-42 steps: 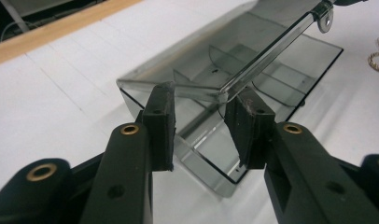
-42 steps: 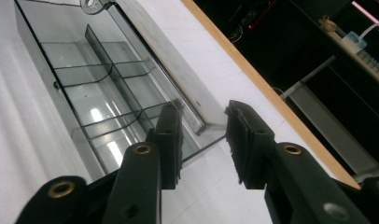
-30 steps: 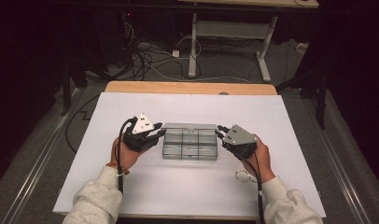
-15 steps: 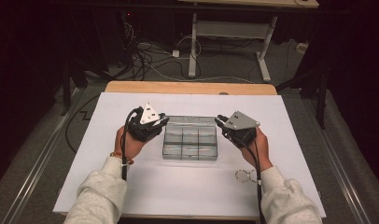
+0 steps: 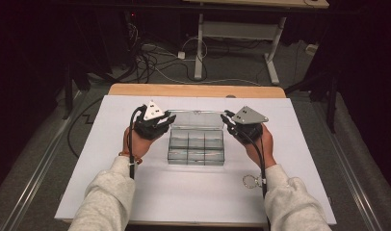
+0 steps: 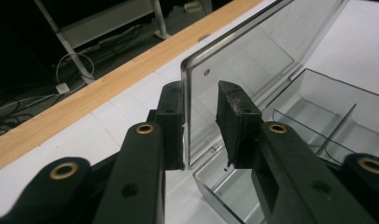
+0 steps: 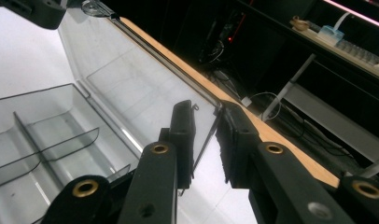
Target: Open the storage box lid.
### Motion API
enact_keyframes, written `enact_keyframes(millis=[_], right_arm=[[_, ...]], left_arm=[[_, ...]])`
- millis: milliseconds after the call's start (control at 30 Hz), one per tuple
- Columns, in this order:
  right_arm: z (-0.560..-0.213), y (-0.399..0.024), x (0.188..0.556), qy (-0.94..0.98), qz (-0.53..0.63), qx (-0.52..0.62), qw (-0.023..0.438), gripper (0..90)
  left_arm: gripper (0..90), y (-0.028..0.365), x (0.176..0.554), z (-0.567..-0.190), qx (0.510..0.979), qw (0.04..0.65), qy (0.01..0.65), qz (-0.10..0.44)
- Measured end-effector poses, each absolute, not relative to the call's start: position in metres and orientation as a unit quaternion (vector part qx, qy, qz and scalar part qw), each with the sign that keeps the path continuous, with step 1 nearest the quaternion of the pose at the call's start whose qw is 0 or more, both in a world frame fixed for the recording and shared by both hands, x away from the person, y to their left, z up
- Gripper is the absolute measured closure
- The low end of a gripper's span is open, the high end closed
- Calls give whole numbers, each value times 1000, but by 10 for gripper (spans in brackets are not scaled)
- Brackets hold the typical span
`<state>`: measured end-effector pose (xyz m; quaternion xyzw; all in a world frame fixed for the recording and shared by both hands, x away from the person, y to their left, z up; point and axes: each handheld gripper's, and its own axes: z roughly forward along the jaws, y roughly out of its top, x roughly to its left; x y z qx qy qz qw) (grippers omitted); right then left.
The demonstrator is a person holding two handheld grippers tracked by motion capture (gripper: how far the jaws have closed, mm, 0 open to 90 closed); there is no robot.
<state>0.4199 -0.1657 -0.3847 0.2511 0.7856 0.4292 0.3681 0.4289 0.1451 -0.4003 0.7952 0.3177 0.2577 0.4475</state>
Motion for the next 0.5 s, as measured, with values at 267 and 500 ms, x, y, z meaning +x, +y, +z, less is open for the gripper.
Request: enact_keyframes(millis=[267,500], right_arm=[[-391,-162,428,766,442,267,383,726],[-403,-162,439,764,455,289,354,694]], left_arm=[[661,143,439,-411,780,469,328,252],[660,144,443,-417,773,478,325,262]])
